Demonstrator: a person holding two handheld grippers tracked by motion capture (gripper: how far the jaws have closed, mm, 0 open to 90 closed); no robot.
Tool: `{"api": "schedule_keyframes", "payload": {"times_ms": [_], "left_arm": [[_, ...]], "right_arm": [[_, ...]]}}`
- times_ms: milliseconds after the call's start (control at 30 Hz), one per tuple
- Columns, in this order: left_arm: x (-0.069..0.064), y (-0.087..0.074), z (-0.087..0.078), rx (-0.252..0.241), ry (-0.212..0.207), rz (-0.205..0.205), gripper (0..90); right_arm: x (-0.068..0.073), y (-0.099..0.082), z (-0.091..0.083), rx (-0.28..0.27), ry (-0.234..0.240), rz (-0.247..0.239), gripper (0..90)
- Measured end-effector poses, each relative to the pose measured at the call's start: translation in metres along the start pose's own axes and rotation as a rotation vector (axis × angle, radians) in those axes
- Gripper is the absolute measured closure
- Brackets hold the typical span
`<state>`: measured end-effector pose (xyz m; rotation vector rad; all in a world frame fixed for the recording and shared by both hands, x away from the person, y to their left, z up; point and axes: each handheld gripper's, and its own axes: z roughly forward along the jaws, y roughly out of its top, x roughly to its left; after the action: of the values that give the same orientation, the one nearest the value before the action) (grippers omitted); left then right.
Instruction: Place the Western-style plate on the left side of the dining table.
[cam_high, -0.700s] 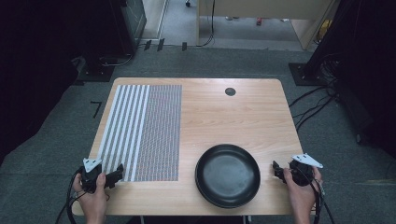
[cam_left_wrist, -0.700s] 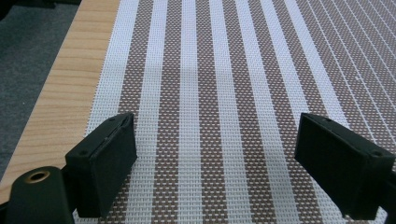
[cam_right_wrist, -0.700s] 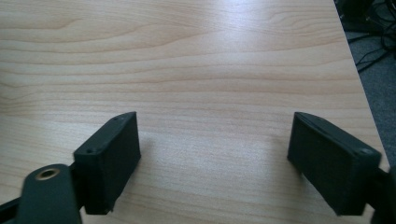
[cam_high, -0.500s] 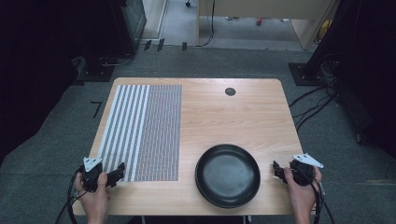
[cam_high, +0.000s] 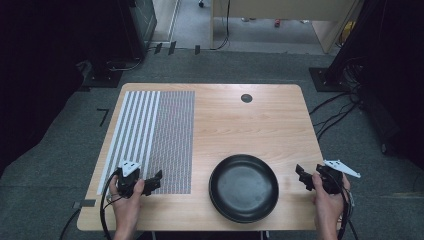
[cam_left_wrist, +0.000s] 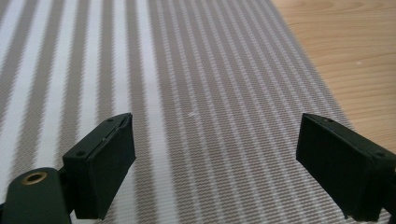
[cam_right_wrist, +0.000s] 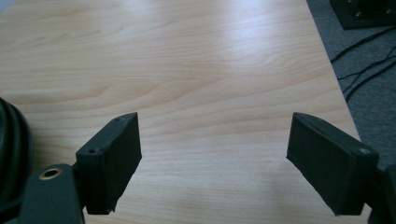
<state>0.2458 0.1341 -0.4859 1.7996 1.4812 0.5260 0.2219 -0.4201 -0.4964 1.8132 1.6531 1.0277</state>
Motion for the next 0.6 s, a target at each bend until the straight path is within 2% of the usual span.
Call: {"api": "schedule_keyframes", "payload": {"times_ms": [200,300,433,500,533,567,600], "left_arm": [[-0.030,0.013,0.008,-0.012,-0.077,0.021,11.5],[-0.048,0.014,0.012,-0.006,-0.115,0.053,11.5],[-0.069,0.013,0.018,0.003,-0.169,0.066,11.5],[-0.077,0.012,0.020,0.009,-0.195,0.078,11.6],[-0.077,0.012,0.020,0.009,-0.195,0.078,11.6],[-0.084,0.012,0.021,0.011,-0.216,0.088,11.6],[-0.084,0.012,0.021,0.011,-0.216,0.088,11.7]], "right_arm": [[0.012,-0.002,0.000,-0.001,0.017,-0.009,18.1],[0.018,0.000,-0.004,-0.020,0.038,0.000,20.0],[0.025,0.002,-0.007,-0.030,0.079,0.009,20.7],[0.028,0.002,-0.008,-0.035,0.093,0.007,20.8],[0.029,0.002,-0.009,-0.032,0.094,0.004,21.0],[0.031,0.001,-0.009,-0.031,0.105,0.005,21.4],[0.031,0.001,-0.009,-0.031,0.105,0.005,21.4]]}}
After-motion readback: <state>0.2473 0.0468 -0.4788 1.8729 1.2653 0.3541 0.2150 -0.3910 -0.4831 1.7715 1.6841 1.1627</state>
